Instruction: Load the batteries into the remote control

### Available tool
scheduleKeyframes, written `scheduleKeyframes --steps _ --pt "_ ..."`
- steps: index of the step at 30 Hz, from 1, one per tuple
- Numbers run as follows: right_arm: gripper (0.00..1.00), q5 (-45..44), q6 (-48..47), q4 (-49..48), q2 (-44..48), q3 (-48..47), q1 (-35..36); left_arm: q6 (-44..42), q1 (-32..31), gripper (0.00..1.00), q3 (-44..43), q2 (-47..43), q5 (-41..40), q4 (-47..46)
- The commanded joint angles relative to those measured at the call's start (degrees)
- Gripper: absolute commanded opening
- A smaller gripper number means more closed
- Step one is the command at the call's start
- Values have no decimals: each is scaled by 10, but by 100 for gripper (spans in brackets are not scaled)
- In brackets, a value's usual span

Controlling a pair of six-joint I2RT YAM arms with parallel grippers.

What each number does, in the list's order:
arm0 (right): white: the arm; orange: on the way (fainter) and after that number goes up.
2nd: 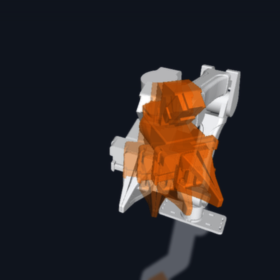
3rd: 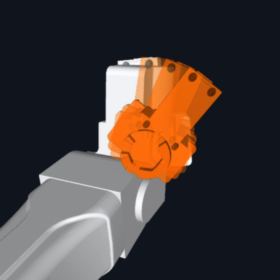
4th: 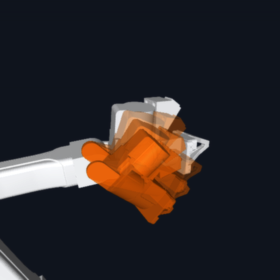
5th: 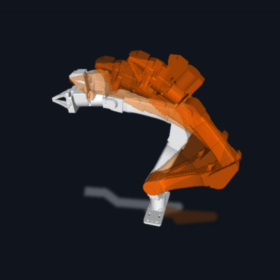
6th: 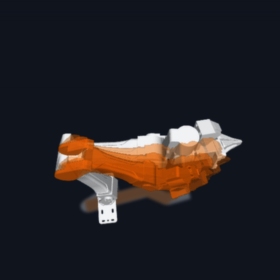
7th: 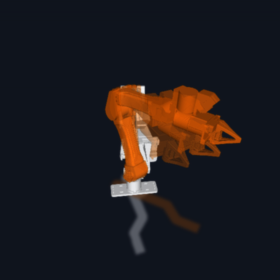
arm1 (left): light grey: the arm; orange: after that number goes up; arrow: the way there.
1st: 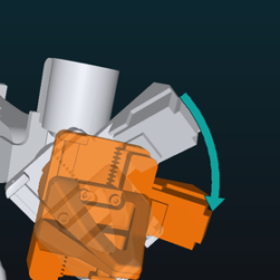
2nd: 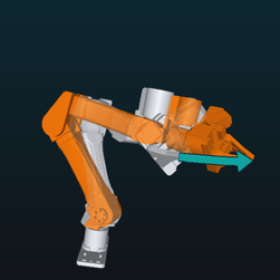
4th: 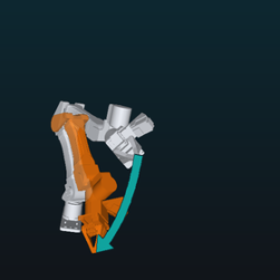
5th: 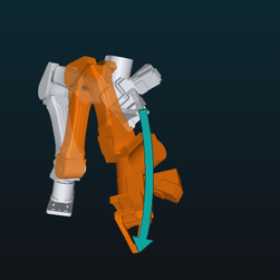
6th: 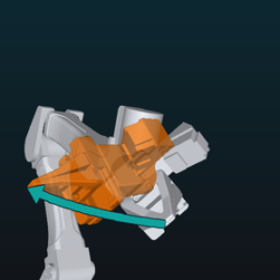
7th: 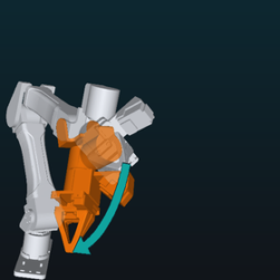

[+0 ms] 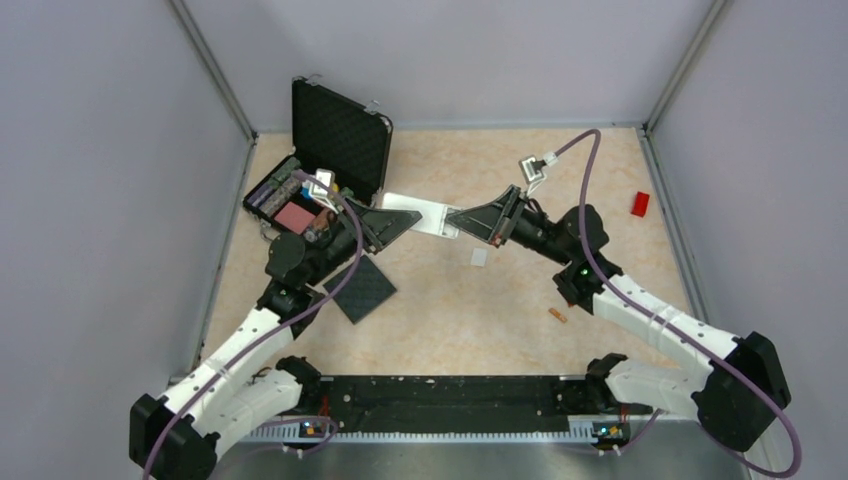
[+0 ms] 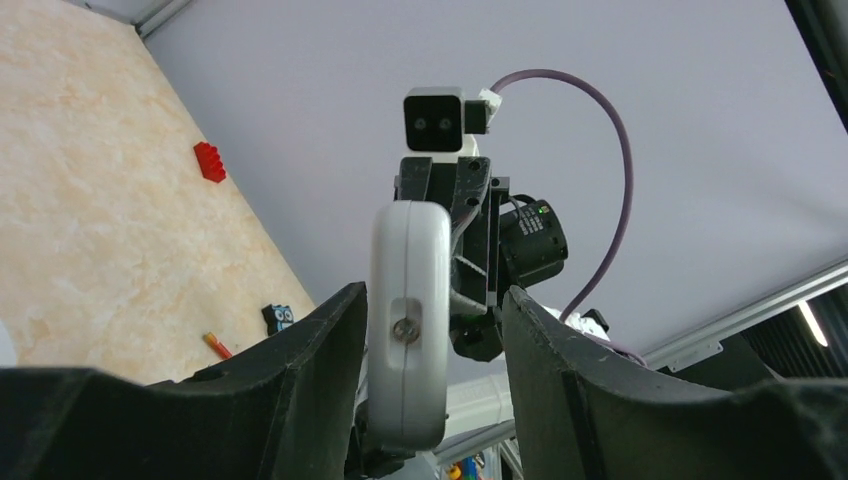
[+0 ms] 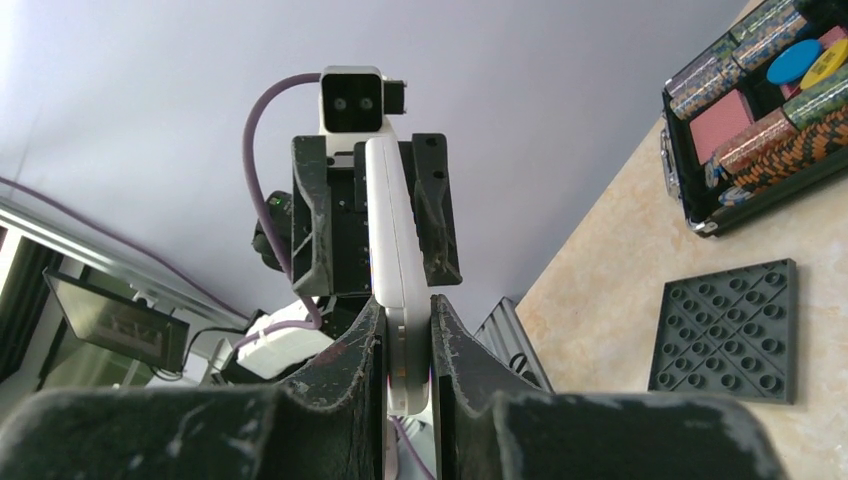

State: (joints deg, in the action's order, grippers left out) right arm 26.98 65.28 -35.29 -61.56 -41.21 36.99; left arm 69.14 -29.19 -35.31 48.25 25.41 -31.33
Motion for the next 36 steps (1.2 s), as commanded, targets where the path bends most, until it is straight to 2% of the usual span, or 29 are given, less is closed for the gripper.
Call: scheduleKeyframes --steps 1,6,14,16,18,20,21,22,25,27,31,33,36 --pt "0 -5 8 -50 -13 -9 17 -2 -20 57 -13 15 -53 -70" --pt "0 -1 6 -38 -14 -6 16 -23 -23 56 -19 21 -54 -51" --pt "0 28 -12 21 -23 -29 17 -44 -23 45 -17 3 -60 -10" --pt "0 39 -14 29 -31 -32 17 -44 -23 38 -21 10 -48 -9" --pt "3 43 -15 43 -37 -36 16 -45 -23 23 -27 20 -34 -8" --pt "10 42 -23 70 -38 -46 15 -54 -23 5 -30 26 -27 1" --pt "15 38 -31 88 -38 -52 14 -61 -22 0 -32 28 -27 11" --pt "21 35 -39 108 -36 -60 12 -69 -22 0 -33 28 -27 21" --pt "47 15 -60 194 -24 -80 -2 -109 -21 0 -42 20 -51 78" --pt "55 -3 -66 258 -7 -84 -29 -150 -19 0 -54 13 -78 140" --pt "56 -47 -100 458 33 -73 -107 -213 -13 0 -71 6 -133 239" --pt "55 -119 -148 595 39 -72 -128 -229 -11 0 -72 5 -146 269" --pt "51 -238 -209 717 19 -67 -131 -246 -8 0 -69 3 -140 275"
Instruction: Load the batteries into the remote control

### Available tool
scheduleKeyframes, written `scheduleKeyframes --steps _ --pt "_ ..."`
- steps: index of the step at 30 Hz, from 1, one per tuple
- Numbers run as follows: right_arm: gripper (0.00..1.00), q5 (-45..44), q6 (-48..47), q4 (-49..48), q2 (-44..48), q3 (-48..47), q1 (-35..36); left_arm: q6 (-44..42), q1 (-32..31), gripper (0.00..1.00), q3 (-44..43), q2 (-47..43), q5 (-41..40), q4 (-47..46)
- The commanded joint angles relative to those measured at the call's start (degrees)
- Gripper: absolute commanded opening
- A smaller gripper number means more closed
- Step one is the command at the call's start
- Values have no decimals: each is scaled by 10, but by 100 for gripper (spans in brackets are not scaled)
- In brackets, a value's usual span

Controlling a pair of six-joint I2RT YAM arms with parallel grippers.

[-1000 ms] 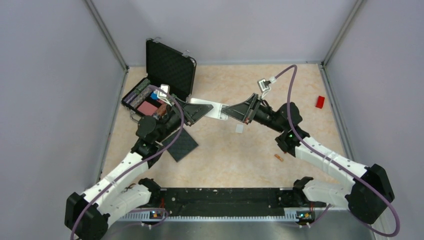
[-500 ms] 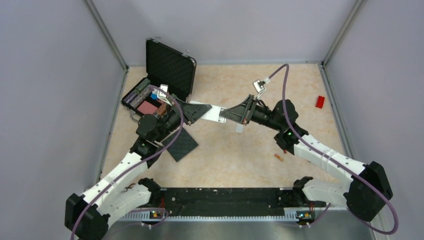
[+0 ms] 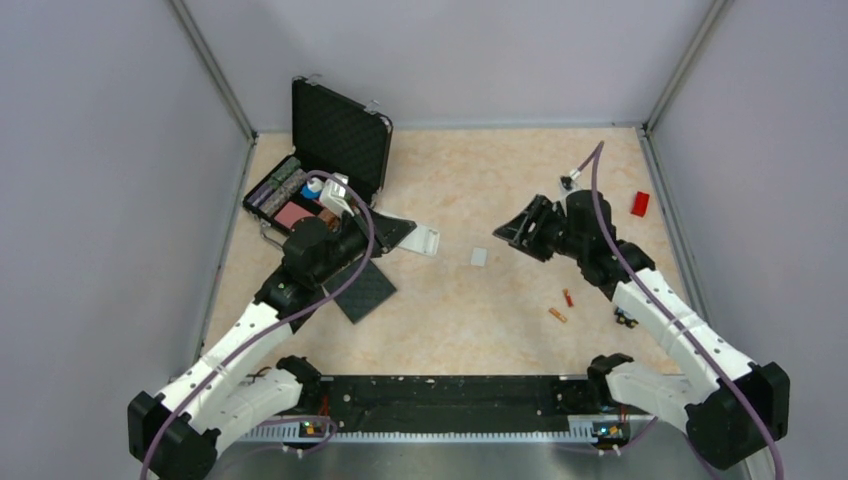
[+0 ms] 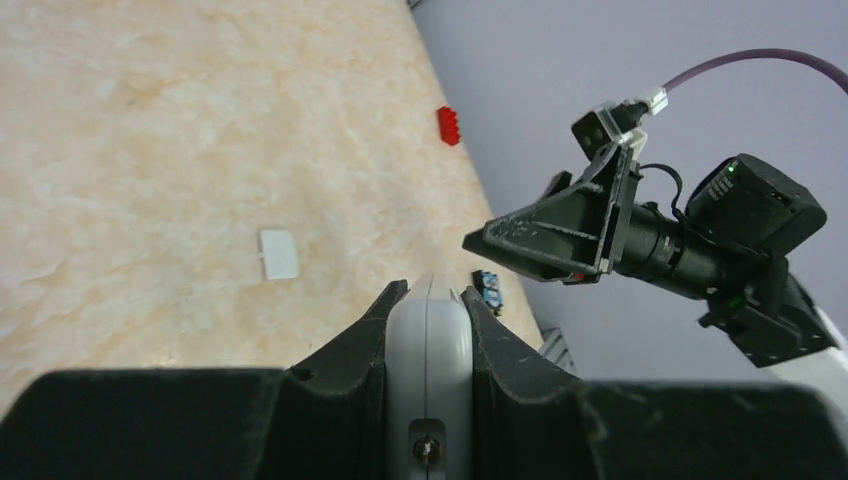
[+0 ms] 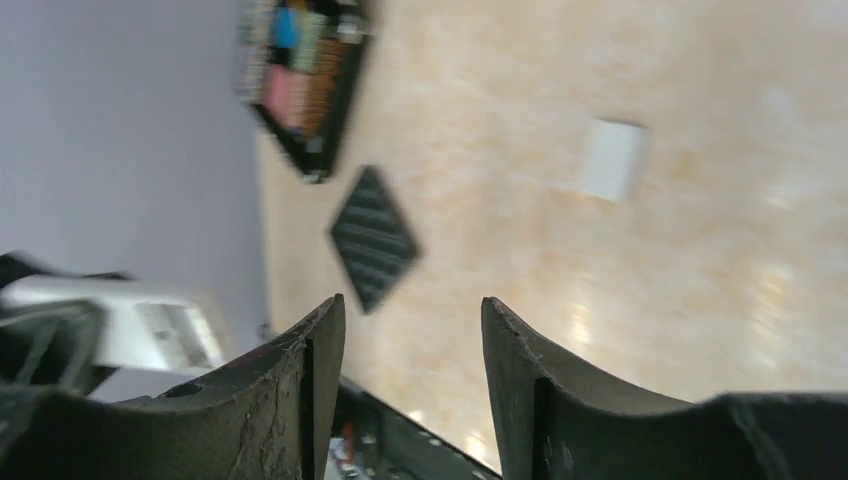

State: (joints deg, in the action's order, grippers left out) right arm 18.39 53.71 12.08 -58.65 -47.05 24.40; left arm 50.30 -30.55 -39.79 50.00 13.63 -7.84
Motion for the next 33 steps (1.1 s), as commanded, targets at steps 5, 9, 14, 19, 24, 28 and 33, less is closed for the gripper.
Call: scheduleKeyframes --steps 5,9,14,19,24,28,33 --pt "47 -279 -92 292 -33 53 -6 -73 12 0 -26 -10 -2 43" --pt "45 -346 -96 294 -61 71 -6 -72 18 0 -29 -3 16 42" --pt "45 -394 -138 270 -95 79 -27 -67 21 0 -28 0 27 38" --pt "46 -347 -181 246 -103 81 -38 -66 22 0 -24 -4 27 39" --pt "46 -314 -161 253 -106 99 -40 -61 23 0 -21 -7 24 38" --pt "45 -303 -128 245 -104 115 -46 -57 25 0 -15 -10 21 35" --pt "51 -287 -167 229 -110 110 -46 -54 26 0 -11 -14 22 35"
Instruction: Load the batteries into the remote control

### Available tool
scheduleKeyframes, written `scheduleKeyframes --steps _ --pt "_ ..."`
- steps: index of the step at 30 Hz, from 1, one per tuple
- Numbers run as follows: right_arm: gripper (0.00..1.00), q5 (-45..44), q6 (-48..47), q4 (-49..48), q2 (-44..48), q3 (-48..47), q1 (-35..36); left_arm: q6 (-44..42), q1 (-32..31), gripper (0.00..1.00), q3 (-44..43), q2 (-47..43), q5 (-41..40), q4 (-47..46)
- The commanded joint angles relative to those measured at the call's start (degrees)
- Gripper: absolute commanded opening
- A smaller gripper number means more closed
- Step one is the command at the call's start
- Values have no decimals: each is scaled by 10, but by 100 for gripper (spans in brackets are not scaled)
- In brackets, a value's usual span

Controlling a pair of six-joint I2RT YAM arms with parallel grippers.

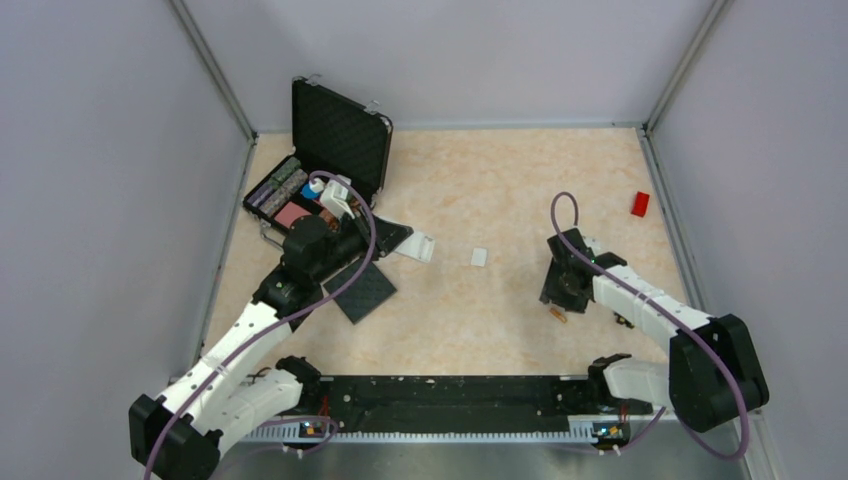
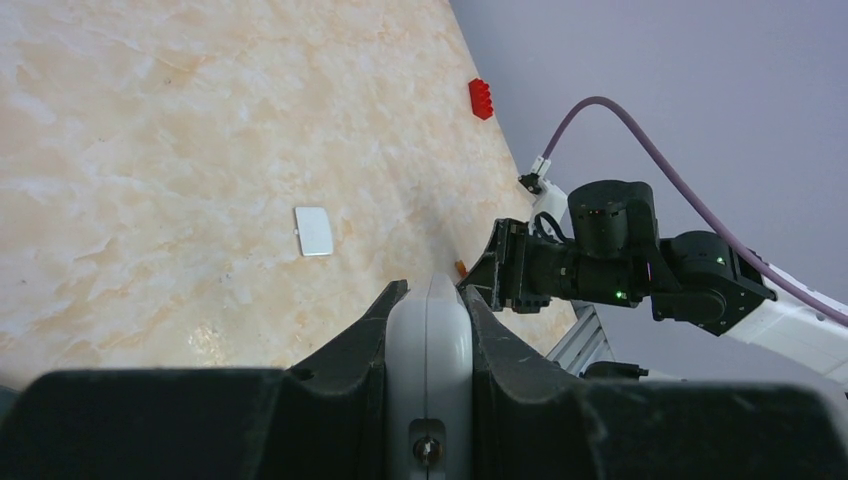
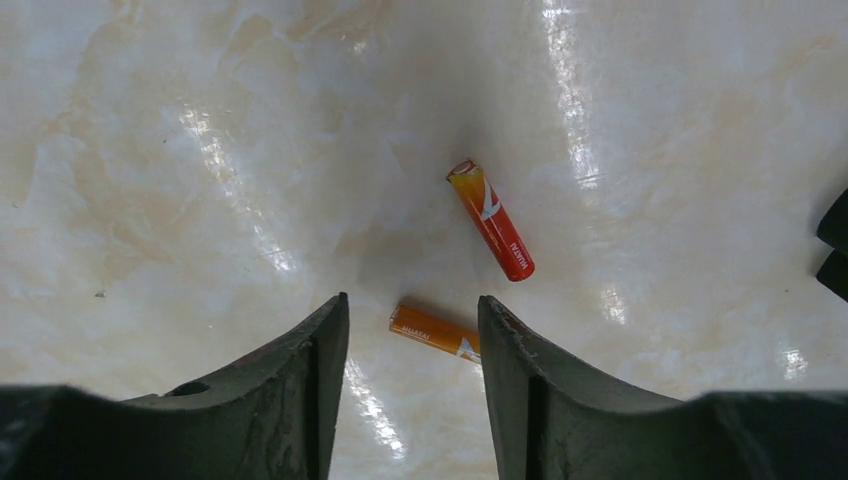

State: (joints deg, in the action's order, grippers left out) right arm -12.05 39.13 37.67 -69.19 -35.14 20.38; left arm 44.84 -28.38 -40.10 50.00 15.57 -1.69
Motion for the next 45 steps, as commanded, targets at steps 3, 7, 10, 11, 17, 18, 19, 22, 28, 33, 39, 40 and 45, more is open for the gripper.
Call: scheduleKeyframes --steps 3,7,10,11,17,18,19,22,28,33,39,40,45 --pt "73 41 -45 -37 -7 -7 -6 2 5 0 -6 -16 1 -27" --pt "76 63 -47 -41 -14 2 -5 3 5 0 -3 -21 -2 -28" --pt "75 76 -38 -41 -15 10 -5 5 6 0 -1 -22 -3 -30" --pt "74 82 -34 -42 -16 14 -5 5 6 0 -1 -22 -3 -31" --pt "64 99 -11 -43 -19 31 -5 5 7 0 0 -18 -1 -38" --pt "63 101 -8 -41 -19 32 -5 6 8 0 0 -17 -1 -38" --pt "61 104 -7 -38 -17 33 -5 5 8 0 0 -16 0 -38" --pt "61 107 -1 -25 -10 36 -5 3 9 0 0 -14 2 -39" --pt "68 101 41 -2 1 42 23 5 10 0 3 -10 9 -47" --pt "68 79 81 16 -2 54 49 11 10 0 10 -9 15 -56" --pt "67 40 104 44 15 56 83 15 11 0 17 -12 26 -60" --pt "66 37 101 46 14 55 88 16 11 0 18 -14 27 -61" --pt "64 23 113 66 2 48 136 18 11 0 28 -24 31 -61"
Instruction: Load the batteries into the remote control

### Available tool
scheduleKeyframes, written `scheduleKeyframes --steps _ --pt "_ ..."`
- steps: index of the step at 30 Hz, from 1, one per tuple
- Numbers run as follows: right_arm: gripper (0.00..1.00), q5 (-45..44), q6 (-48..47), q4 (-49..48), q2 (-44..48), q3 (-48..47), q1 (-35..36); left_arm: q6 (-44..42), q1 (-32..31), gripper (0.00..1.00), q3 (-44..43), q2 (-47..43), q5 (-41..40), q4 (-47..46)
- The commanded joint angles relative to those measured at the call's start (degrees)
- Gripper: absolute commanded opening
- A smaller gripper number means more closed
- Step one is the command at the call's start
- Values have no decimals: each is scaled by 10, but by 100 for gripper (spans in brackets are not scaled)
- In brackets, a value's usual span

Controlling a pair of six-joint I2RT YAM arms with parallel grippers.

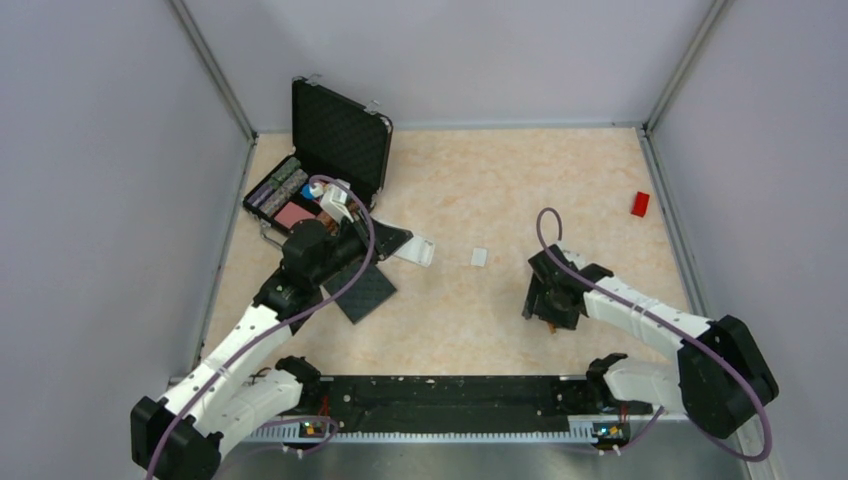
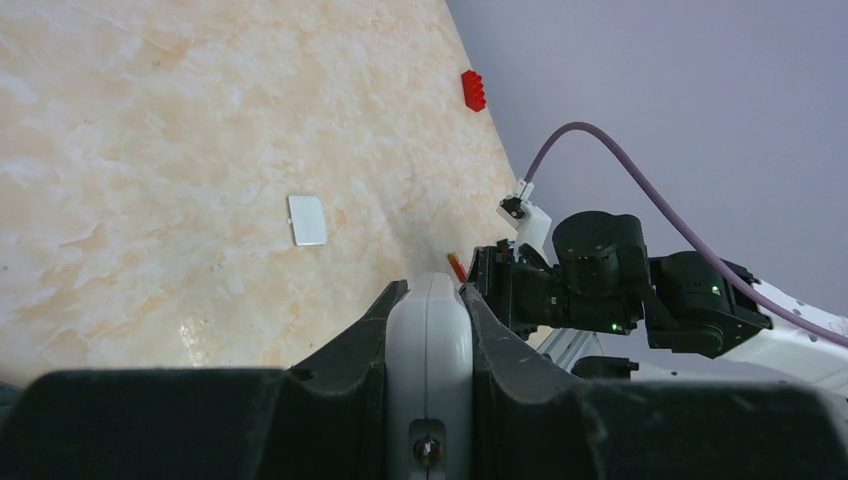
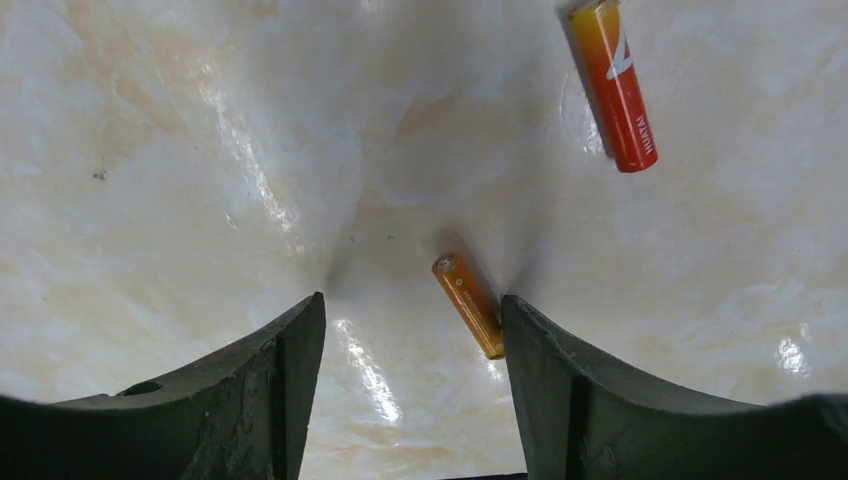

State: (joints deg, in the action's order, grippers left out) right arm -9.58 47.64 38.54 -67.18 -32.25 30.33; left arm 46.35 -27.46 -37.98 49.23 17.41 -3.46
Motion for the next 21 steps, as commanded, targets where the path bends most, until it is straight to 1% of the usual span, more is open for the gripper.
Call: scheduleKeyframes --steps 1,3,9,12,18,21 --pt "62 -3 35 58 -19 19 46 3 3 0 7 -19 12 -44" --pt "55 -11 46 60 -24 18 57 3 2 0 9 -22 13 -43" --pt "34 -58 61 62 -43 16 59 9 2 0 15 -39 16 -41" --pt "32 -77 61 64 -54 1 59 12 3 0 17 -48 18 -36" --pt "34 -108 64 67 -73 -12 59 12 2 0 18 -59 17 -27" --pt "34 -129 81 73 -66 -7 59 13 3 0 18 -62 16 -25"
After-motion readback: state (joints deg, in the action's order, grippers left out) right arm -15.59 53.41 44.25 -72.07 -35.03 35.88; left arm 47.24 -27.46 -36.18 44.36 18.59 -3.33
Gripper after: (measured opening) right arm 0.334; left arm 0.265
